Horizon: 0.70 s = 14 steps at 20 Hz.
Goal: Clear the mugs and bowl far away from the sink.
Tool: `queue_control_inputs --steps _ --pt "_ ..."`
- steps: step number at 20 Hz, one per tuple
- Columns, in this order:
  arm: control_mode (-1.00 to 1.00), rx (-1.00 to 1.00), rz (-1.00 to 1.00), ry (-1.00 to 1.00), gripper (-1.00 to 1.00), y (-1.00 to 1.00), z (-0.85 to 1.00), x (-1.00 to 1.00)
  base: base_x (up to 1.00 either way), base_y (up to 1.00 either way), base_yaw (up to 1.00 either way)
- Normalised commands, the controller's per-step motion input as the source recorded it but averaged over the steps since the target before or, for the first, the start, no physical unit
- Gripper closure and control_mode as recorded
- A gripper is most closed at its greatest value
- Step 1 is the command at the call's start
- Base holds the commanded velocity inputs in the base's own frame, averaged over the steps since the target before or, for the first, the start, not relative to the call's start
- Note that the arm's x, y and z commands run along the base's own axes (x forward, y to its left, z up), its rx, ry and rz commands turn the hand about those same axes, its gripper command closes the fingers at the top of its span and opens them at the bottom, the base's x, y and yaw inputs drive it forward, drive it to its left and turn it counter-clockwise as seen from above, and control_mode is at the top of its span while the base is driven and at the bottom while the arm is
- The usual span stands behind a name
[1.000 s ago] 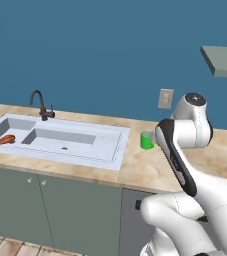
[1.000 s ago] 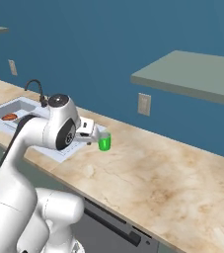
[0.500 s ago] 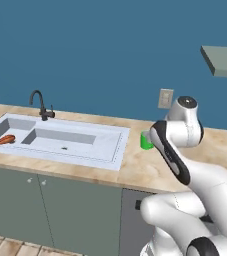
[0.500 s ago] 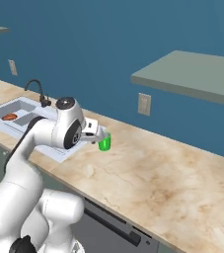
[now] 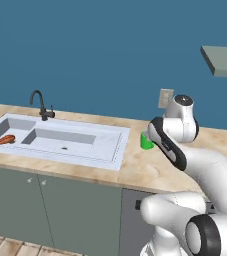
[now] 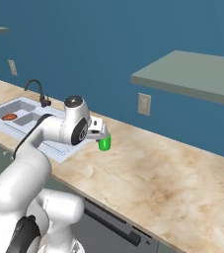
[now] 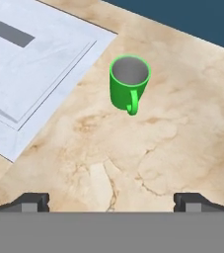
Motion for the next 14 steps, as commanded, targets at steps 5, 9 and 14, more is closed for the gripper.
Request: queue_control_inputs --steps 5,9,14 --pt "-1.0 0.0 0.03 0.0 -1.0 -0.05 -0.18 0.22 0.0 0.0 0.0" --pt "-1.0 0.0 0.01 0.0 -1.0 -0.08 -0.2 0.12 0.0 0.0 0.0" --pt "-1.0 -0.06 0.0 0.0 -1.0 0.0 -0.28 0.13 0.0 0.0 0.0"
